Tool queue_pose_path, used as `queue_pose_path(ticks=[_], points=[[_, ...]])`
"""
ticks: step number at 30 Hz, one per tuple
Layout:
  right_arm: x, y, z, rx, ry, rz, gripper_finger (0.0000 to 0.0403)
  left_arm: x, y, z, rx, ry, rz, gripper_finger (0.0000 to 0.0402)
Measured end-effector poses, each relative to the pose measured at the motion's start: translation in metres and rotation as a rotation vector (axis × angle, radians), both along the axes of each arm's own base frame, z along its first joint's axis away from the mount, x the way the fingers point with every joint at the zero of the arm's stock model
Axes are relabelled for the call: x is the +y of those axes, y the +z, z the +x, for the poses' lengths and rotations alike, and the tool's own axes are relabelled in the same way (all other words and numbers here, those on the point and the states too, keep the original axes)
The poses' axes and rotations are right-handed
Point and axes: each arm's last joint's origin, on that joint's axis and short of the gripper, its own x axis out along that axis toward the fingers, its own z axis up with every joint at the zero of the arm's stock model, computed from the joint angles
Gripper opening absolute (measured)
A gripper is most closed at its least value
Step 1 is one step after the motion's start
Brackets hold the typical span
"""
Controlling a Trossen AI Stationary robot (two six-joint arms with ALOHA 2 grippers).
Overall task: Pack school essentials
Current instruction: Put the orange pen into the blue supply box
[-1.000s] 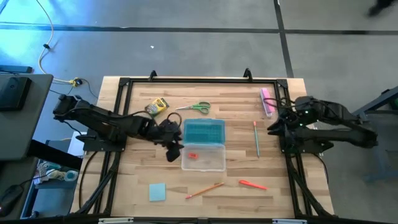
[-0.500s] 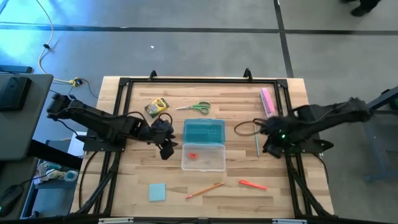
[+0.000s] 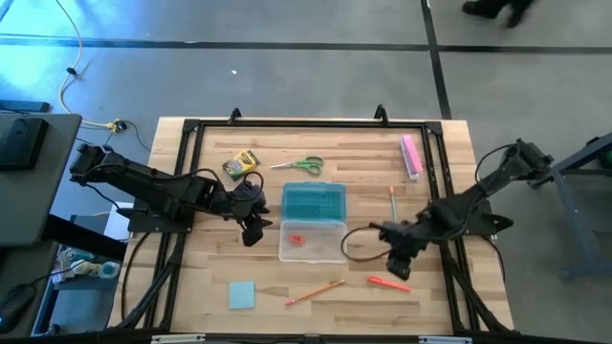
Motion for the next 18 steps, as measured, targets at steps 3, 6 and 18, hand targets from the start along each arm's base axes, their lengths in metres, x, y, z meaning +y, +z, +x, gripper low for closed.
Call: queue_pose_path(ticks=[3,6,18], points=[[0.014,0.009,0.011,0.025,0.048,-0.049,0.0103,0.000,0.000,0.000,0.003,-0.023,0.002,0.0172],[0.025,0.010,0.021,0.059,0.125,-0.177,0.0103,-0.001,0.000,0.000,0.005,-0.040,0.016,0.0172],[0.054,-0.041,0.045,0.218,0.282,-0.290,0.0136,-0.001,0.000,0.000,0.011,-0.081,0.045,0.0172]])
